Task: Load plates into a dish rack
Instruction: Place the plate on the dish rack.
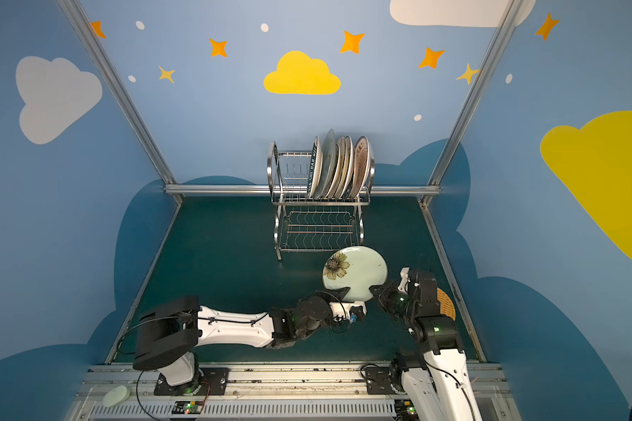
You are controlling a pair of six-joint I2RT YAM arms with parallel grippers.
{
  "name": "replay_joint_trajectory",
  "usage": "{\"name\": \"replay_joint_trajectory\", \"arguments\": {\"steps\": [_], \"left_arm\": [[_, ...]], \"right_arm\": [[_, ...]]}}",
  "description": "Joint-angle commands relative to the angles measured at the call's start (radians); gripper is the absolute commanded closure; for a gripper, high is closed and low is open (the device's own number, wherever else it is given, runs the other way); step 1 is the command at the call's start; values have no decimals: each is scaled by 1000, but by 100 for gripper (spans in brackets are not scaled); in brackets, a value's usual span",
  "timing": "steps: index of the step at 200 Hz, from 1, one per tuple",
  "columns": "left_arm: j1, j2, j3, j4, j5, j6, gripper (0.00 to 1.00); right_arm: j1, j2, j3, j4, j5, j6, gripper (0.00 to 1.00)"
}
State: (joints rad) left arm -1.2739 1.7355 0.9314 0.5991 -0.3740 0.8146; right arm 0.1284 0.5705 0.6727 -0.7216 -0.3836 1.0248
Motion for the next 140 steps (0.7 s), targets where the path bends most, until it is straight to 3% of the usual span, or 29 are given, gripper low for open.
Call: {"name": "replay_joint_trajectory", "arguments": {"steps": [1, 13, 55, 111, 140], "left_arm": [[11, 17, 25, -8, 27, -35, 72], [14, 19, 31, -19, 37, -37, 73], [18, 21, 52, -60, 60, -49, 96], [13, -57, 32, -106, 77, -99, 96], [8, -123, -6, -121, 92, -126, 96]], "right_arm": [[5, -24, 33, 98, -31, 23, 100], [7, -24, 34, 97, -32, 25, 100], [8, -26, 36, 106, -38, 37, 100], [17, 17, 65, 160, -71, 39, 100], [22, 25, 56, 215, -81, 48, 67]]}}
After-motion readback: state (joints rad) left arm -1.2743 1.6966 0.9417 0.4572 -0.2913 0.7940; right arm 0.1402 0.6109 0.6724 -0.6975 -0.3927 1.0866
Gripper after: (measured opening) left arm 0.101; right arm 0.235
